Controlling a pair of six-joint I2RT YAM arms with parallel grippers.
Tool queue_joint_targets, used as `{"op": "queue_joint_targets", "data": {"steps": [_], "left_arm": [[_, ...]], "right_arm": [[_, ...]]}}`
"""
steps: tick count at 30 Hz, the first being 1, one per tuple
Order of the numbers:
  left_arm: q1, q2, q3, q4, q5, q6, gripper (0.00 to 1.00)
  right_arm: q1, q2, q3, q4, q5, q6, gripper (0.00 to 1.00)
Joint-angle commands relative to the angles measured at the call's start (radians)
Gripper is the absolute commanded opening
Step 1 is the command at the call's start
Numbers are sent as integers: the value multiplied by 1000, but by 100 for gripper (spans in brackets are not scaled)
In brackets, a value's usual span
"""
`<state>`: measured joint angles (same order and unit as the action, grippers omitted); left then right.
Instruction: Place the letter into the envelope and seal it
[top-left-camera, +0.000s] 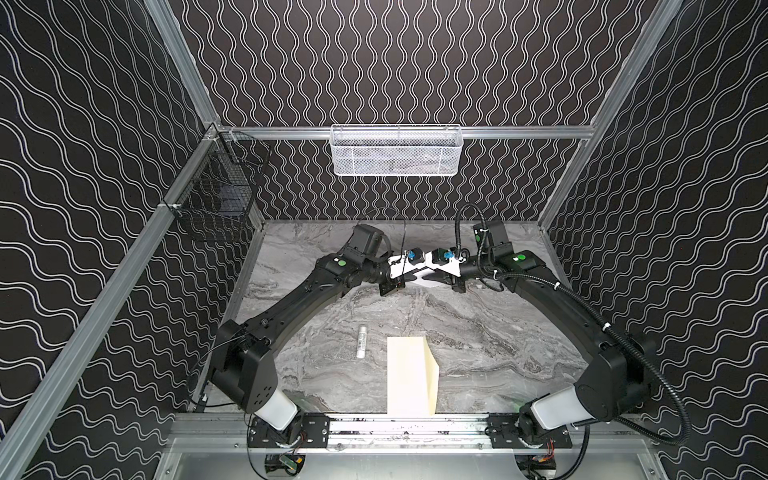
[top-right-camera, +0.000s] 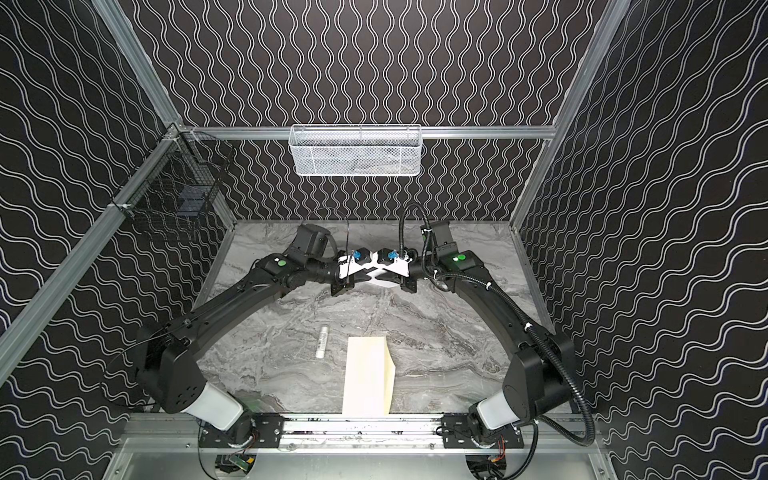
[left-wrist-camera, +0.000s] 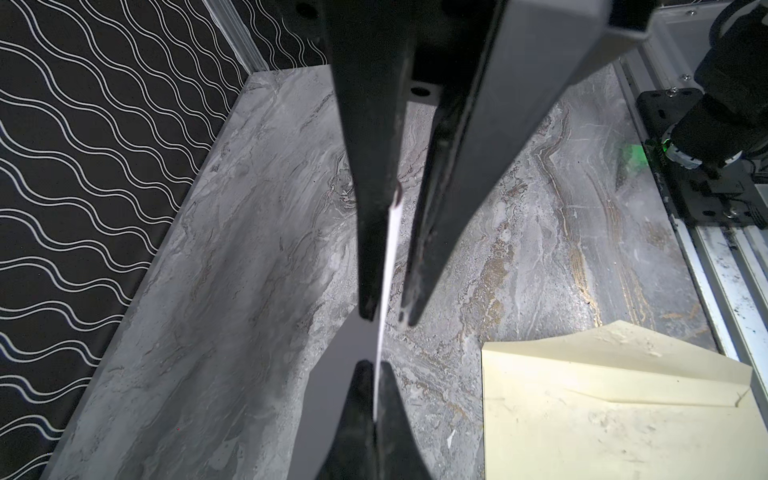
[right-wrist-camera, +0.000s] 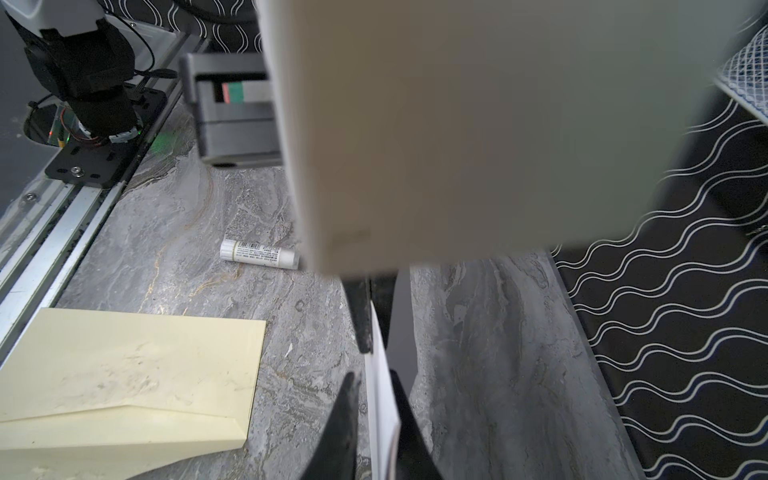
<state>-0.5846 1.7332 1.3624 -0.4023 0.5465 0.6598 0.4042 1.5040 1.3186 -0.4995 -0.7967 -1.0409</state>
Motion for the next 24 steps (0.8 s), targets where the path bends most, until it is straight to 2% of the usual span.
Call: {"op": "queue_joint_targets", "data": {"steps": [1, 3, 7, 10, 12, 13, 15, 18, 22, 24], "left_arm": [[-1, 1, -4, 42, -14, -7, 0], [-4, -3, -16, 61, -15, -15, 0], [-5, 0, -22, 79, -39, -29, 0], [-5, -21, -54, 173, -104, -113, 40], [-6, -68, -108, 265, -120, -173, 74], [-7, -93, -134, 308, -133, -207, 83], [-5, -157, -201, 400, -162, -304, 92], [-4, -237, -299, 499, -190, -466, 99], [-1, -297, -401, 581, -182, -668, 99], [4, -326, -438, 600, -136, -759, 99]], "right_arm": [[1, -7, -9, 16, -6, -12, 5], [1, -9, -10, 20, 7, -5, 0], [1, -7, -19, 37, 35, 13, 0], [1, -9, -32, 62, 53, 37, 0], [-1, -10, -46, 79, 67, 52, 0], [-3, -11, -53, 86, 68, 56, 0], [-14, -14, -73, 112, 59, 73, 0], [-24, -24, -98, 149, 44, 97, 0], [-32, -32, -136, 193, 22, 112, 0], [-45, -30, -148, 224, 4, 138, 0]]}}
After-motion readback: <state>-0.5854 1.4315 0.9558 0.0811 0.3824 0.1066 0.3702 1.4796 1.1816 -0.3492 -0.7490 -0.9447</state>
